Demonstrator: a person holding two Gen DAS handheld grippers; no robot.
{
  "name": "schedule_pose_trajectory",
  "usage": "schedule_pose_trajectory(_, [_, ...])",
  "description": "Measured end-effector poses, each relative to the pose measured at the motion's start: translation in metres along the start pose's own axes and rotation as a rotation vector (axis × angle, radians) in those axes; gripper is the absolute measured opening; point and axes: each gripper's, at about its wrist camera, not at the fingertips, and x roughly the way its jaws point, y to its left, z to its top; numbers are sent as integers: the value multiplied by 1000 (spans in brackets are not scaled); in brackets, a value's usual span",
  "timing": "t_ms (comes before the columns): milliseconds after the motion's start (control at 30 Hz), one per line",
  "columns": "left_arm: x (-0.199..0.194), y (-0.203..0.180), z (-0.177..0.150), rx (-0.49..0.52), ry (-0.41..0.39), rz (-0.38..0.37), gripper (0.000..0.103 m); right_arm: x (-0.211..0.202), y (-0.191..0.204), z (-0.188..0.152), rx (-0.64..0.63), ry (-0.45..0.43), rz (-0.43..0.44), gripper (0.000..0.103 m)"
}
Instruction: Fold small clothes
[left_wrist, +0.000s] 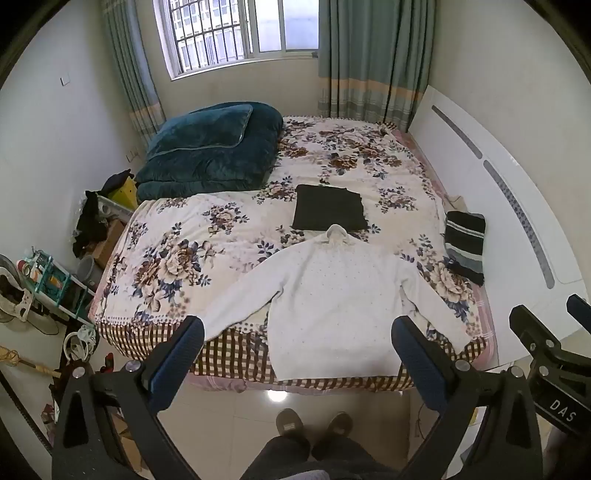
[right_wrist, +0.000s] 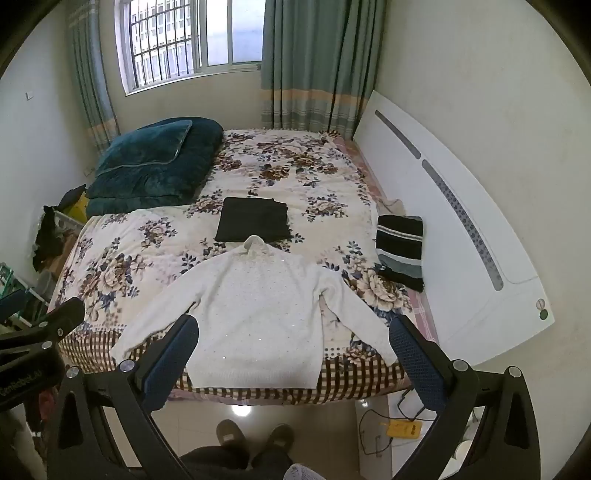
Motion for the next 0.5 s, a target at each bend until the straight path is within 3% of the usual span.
schedule_pose_trajectory(500, [3, 8, -1, -12, -10, -3, 103, 0, 9, 5, 2, -15, 5, 103])
